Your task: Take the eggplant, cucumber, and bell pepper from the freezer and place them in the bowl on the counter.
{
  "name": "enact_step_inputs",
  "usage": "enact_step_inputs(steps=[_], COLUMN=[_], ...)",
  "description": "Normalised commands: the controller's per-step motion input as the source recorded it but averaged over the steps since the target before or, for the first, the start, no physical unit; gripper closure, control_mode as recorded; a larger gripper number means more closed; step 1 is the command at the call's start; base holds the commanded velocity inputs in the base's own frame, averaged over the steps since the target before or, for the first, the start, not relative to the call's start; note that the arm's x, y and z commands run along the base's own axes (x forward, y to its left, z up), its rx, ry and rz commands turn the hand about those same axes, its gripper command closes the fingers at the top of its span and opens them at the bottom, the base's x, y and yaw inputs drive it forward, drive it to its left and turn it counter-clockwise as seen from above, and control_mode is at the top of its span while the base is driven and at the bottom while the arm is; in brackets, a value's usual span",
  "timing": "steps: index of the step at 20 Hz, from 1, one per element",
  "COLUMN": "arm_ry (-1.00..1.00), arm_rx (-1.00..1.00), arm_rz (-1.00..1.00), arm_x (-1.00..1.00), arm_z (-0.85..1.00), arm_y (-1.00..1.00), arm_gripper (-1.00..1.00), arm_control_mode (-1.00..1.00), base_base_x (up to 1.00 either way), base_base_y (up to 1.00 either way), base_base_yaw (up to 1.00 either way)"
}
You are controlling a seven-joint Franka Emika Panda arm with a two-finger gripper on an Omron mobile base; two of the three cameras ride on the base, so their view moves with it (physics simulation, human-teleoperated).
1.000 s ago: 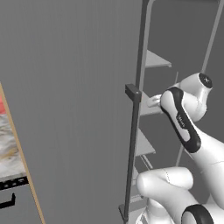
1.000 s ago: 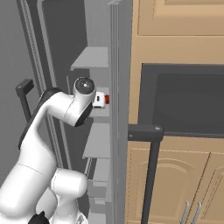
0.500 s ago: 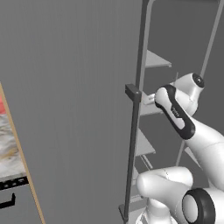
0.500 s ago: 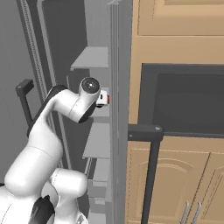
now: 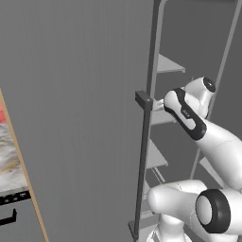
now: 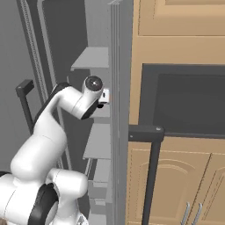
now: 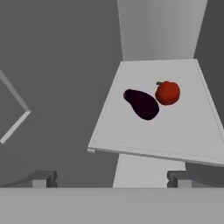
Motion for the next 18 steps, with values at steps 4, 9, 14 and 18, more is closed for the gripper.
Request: enact_step_inputs(steps=[4, 9, 14, 18], arm_ry=[0.0, 0.0, 0.0, 0.0], arm_rx=[0.0, 0.0, 0.0, 0.0], arm_rz=[0.0, 0.0, 0.01, 0.01], arm_x=[0.26, 0.22, 0.09, 0.06], arm_z=[-0.2, -0.25, -0.03, -0.01], arm_y=[0.0, 0.0, -0.04, -0.01], arm_gripper=[-1.0, -1.0, -1.0, -1.0], arm_control_mode=[-1.0, -1.0, -1.0, -1.0], base_base_x=[0.0, 0.0, 0.0, 0.0], base_base_y=[0.0, 0.0, 0.0, 0.0], base_base_yaw=[0.0, 0.0, 0.0, 0.0])
